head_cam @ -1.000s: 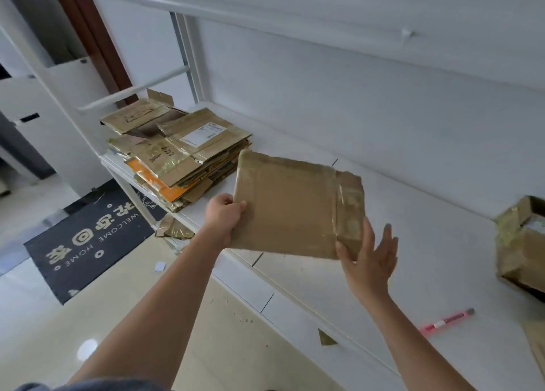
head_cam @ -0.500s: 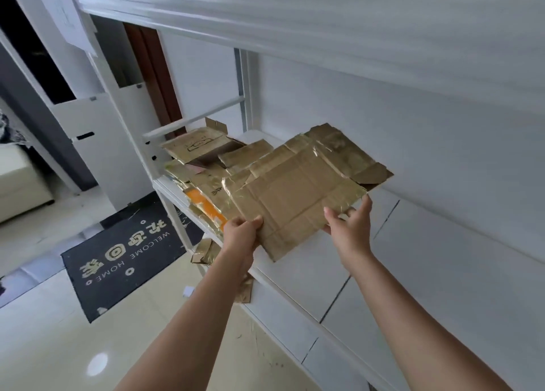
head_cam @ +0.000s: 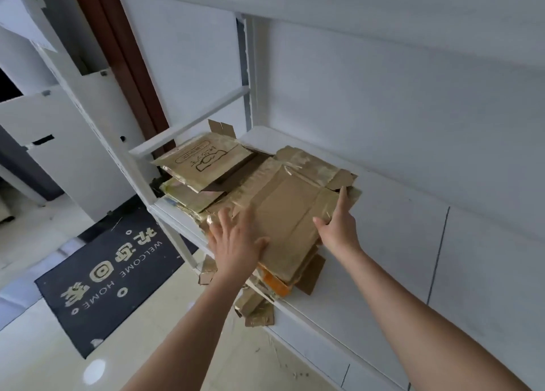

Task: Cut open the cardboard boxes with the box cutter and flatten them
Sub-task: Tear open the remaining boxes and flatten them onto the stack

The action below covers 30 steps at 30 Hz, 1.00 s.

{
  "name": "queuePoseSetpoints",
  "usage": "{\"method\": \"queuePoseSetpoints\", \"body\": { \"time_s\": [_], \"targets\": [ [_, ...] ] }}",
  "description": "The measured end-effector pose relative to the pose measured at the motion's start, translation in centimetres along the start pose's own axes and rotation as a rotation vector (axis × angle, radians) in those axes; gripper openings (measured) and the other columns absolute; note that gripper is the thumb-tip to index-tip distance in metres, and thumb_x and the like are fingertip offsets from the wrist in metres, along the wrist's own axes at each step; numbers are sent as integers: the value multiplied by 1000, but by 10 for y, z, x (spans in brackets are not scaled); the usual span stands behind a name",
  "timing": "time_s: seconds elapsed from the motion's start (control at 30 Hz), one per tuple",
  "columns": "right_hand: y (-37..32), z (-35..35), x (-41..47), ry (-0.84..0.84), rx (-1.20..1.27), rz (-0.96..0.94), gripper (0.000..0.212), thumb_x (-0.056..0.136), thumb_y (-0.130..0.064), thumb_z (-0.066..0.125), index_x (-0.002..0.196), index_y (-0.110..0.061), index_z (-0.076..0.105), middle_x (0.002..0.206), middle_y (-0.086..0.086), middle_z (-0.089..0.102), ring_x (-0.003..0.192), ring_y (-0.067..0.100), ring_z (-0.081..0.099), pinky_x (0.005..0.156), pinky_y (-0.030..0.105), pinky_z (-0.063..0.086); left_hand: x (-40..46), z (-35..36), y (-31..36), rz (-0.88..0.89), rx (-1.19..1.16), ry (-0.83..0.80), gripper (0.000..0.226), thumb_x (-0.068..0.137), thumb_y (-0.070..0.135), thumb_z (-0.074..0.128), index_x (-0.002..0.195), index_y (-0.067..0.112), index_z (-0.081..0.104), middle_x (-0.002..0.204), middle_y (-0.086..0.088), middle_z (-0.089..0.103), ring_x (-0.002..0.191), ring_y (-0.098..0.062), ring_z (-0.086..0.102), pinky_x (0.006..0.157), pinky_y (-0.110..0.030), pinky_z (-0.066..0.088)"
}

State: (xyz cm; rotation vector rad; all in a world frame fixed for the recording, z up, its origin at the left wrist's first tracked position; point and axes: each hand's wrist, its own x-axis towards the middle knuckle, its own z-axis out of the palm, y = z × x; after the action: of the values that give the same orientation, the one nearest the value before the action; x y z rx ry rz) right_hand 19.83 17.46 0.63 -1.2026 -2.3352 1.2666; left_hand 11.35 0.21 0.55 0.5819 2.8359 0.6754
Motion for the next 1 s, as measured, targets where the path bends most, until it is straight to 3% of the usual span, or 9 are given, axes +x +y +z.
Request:
{"method": "queuePoseSetpoints", "body": {
  "time_s": [0.1,0.2,0.3,0.5,0.6,0.7,0.77,0.87,1.0],
  "targets": [
    [6,6,-1,143,-498,-191,78,98,-36,57,157,-35,7,152,15,24,132,36,33,101,43,42,21,0,-2,124,194,-138,76,89,45,66,151,42,22,162,-3,-3,148,-38,-2,118,-56,-6],
    [21,12,8,-51,-737,-310,57,103,-54,22,154,-46,-1,165,-4,-13,151,33,-10,118,57,2,40,-5,-2,212,254,-328,83,88,43,67,154,41,16,162,-7,3,147,-40,8,120,-56,9],
    [41,22,18,-213,-786,-253,56,94,-65,-3,143,-52,-26,155,-12,-38,144,26,-34,113,58,-18,50,-3,-4,207,249,-416,84,88,38,69,154,43,16,163,-7,-1,147,-43,6,119,-57,18],
    [44,29,25,-265,-834,-181,54,94,-65,-4,136,-50,-35,147,-11,-46,144,27,-34,113,58,-19,49,-1,12,146,294,-439,86,89,28,69,154,44,14,163,-10,-7,146,-47,1,117,-58,21],
    [37,18,11,-217,-803,-243,56,97,-63,-1,146,-49,-25,153,-10,-41,145,25,-33,114,59,-17,41,-10,31,121,348,-406,82,93,10,58,156,35,13,161,-22,-8,145,-52,0,119,-58,9],
    [48,-10,-14,-141,-750,-291,60,92,-64,-6,149,-50,-18,159,-9,-32,148,23,-27,115,58,-16,29,-12,58,133,370,-338,67,91,-6,42,151,18,28,159,-27,-14,144,-53,-8,119,-58,-2],
    [66,-38,-34,-84,-714,-269,64,89,-66,-8,150,-49,-14,162,-7,-24,150,24,-22,115,59,-13,16,-2,81,216,345,-290,68,91,-4,41,152,21,26,160,-23,-17,145,-50,-14,118,-56,-6],
    [105,-89,-63,-7,-714,-163,58,99,-59,9,153,-46,-8,164,-4,-19,151,26,-18,116,61,-9,-12,27,127,361,284,-260,69,95,5,48,155,22,18,161,-19,-14,147,-44,-16,120,-53,-7],
    [179,-176,-109,79,-683,32,58,102,-55,18,153,-46,-9,164,-1,-20,150,27,-21,116,60,-12,-76,85,199,501,289,-390,64,99,25,52,154,20,19,162,-19,-7,148,-42,-7,122,-50,1]
  ]
}}
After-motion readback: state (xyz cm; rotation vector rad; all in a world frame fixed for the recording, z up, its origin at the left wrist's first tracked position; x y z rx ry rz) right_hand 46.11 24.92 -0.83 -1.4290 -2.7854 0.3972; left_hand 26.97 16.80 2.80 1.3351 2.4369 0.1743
